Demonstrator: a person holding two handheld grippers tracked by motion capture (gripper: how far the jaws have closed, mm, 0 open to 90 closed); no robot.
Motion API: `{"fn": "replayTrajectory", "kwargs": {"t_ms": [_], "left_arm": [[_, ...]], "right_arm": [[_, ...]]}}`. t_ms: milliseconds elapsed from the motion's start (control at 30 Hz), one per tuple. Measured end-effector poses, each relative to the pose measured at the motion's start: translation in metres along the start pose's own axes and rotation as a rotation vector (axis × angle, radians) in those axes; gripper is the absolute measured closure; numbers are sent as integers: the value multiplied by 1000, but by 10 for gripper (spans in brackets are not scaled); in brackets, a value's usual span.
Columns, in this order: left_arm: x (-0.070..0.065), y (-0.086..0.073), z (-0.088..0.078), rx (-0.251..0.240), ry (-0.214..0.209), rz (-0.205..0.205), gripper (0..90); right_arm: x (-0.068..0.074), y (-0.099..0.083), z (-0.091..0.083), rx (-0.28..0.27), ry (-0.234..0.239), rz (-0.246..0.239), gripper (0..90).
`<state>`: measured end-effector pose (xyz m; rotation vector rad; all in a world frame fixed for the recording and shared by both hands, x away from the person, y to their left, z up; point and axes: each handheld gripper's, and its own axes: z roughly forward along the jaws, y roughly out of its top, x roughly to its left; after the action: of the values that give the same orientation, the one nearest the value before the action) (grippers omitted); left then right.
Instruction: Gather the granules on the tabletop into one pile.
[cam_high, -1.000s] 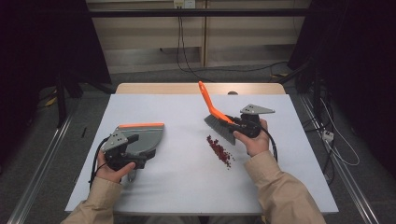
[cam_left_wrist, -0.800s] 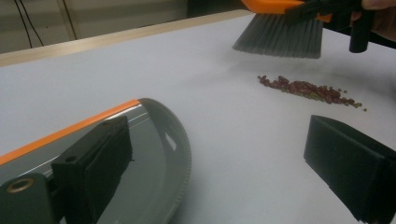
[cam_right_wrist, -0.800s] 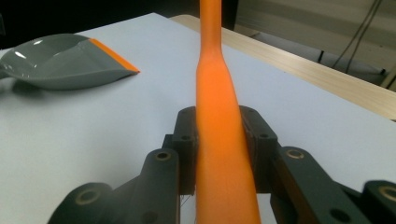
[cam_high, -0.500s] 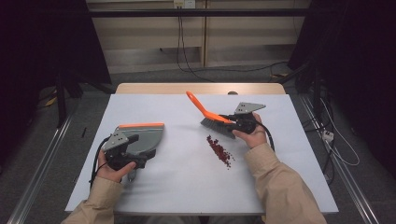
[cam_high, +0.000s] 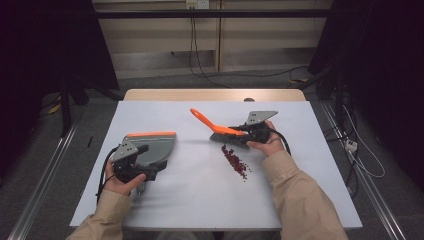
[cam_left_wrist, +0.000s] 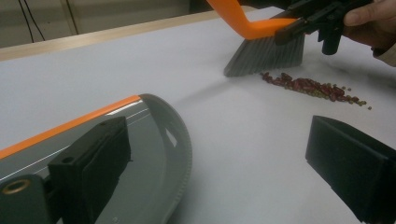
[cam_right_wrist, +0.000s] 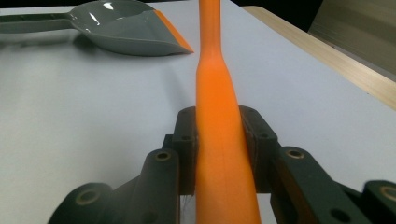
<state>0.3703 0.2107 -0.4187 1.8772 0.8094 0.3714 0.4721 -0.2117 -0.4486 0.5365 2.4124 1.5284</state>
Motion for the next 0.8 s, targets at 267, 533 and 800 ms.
{"fn": "replayTrajectory", "kwargs": {"t_ms": [267,533,800], "left_arm": [[1,0,-1,-5,1,-3,64],[1,0,-1,-4,0,-5,64],[0,0,-1,-4,0,-4,64]], "right_arm": [[12,-1,-6,16,54,-37,707],[21,-3,-10,23,77,-49,705],[28,-5,-15,25,95,-62,703]]}}
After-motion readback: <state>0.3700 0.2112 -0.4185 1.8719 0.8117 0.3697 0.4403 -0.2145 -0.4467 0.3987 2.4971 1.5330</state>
